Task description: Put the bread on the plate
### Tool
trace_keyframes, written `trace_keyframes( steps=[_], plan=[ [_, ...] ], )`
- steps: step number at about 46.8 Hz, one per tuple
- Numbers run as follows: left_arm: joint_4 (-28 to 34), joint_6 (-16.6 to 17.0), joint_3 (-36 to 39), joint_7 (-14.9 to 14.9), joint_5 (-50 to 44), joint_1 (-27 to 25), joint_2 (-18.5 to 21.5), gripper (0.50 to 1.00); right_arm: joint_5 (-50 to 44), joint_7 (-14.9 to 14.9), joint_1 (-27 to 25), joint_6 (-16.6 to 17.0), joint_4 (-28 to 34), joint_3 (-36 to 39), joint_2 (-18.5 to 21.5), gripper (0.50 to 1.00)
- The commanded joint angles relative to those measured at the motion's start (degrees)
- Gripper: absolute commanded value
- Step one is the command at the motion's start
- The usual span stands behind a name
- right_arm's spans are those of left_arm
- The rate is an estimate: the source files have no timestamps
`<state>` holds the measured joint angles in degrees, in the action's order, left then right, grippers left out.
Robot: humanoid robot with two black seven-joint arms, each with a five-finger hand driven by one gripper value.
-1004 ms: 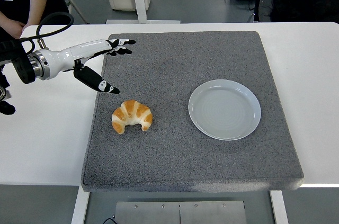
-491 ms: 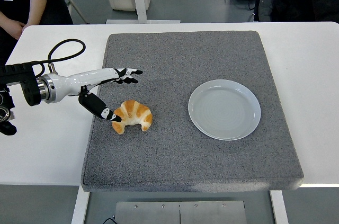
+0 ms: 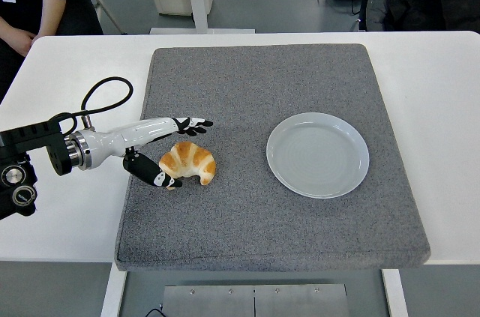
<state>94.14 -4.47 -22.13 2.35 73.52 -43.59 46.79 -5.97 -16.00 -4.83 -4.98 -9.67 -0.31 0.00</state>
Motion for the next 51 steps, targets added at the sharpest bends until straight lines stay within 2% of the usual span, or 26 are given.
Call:
trace_keyframes(
  steps=[1,7,14,37,51],
  plan=[
    [-0.45,0.68,0.07,0.02,0.13,0.26,-0.12,0.908,-0.01,0.01,0.0,-0.03,0.0,-0.04,0.0,1.0],
    [-1.59,1.13,0.07,0.37,0.13,0.26,-0.12,0.908,-0.01,0.01,0.0,0.06,0.09,-0.04,0.0,1.0],
    [-3.53,2.09,0.16,3.27,0.31,0.61,-0.21,0.908,-0.01,0.01,0.0,0.06,0.0,0.05,0.0,1.0],
    [-7.84,5.17,0.16,5.21,1.19,2.72,-6.53,0.908,0.08,0.01,0.0,-0.03,0.18,-0.04,0.0,1.0],
    [-8.27,5.26,0.25,5.21,1.62,2.81,-6.89,0.908,-0.01,0.01,0.0,-0.03,0.18,-0.13,0.0,1.0]
  ],
)
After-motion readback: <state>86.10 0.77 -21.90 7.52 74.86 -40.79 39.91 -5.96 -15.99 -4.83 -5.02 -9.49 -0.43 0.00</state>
